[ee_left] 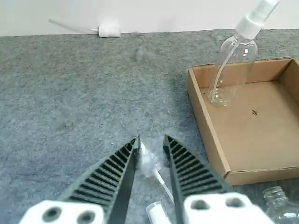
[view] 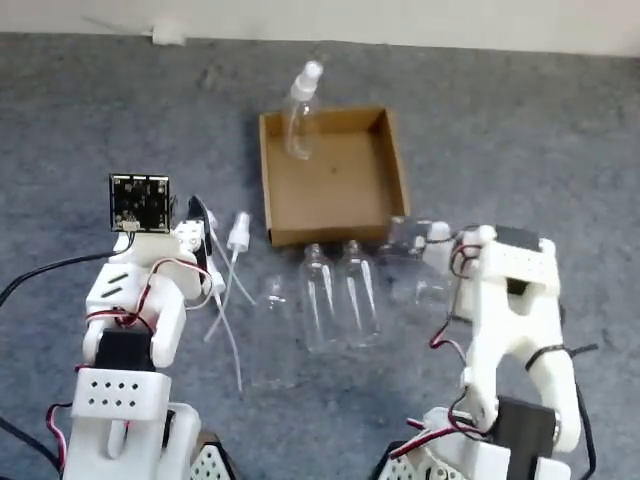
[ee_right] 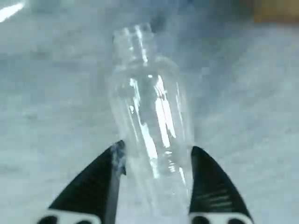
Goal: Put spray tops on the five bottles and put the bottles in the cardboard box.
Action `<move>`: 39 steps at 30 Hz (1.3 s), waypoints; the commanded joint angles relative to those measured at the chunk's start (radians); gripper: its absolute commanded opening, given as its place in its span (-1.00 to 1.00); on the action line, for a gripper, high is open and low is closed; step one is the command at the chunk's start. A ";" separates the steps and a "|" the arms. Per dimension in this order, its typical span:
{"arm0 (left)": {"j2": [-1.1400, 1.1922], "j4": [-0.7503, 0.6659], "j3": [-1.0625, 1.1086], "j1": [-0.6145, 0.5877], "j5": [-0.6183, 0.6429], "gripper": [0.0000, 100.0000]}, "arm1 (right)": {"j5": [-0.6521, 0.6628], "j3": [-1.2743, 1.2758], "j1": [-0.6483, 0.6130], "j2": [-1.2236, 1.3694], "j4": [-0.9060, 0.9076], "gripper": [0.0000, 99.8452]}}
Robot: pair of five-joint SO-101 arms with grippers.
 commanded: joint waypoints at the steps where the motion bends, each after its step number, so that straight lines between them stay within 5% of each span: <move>1: 0.001 -0.023 -0.007 0.018 0.012 -0.91 | -0.172 -0.061 0.077 0.004 0.157 -0.86; 7: 0.005 0.129 -0.125 0.018 0.014 -0.91 | -0.571 -0.108 0.196 0.002 0.170 -0.86; 18: 0.547 0.621 -0.615 -0.048 -0.215 -0.90 | -0.899 -0.105 0.171 0.008 0.130 -0.74; 21: 0.742 0.707 -0.768 -0.062 -0.215 -0.90 | -0.956 -0.099 0.125 0.013 0.068 -0.58; 28: 1.043 0.747 -0.889 -0.035 -0.210 -0.87 | -1.008 -0.002 0.099 0.015 -0.084 -0.56; 32: 1.104 0.743 -0.881 -0.016 -0.160 -0.70 | -1.007 0.048 0.097 0.015 -0.124 -0.56; 39: 1.118 0.701 -0.825 -0.008 -0.095 -0.72 | -1.007 0.114 0.097 0.015 -0.179 -0.56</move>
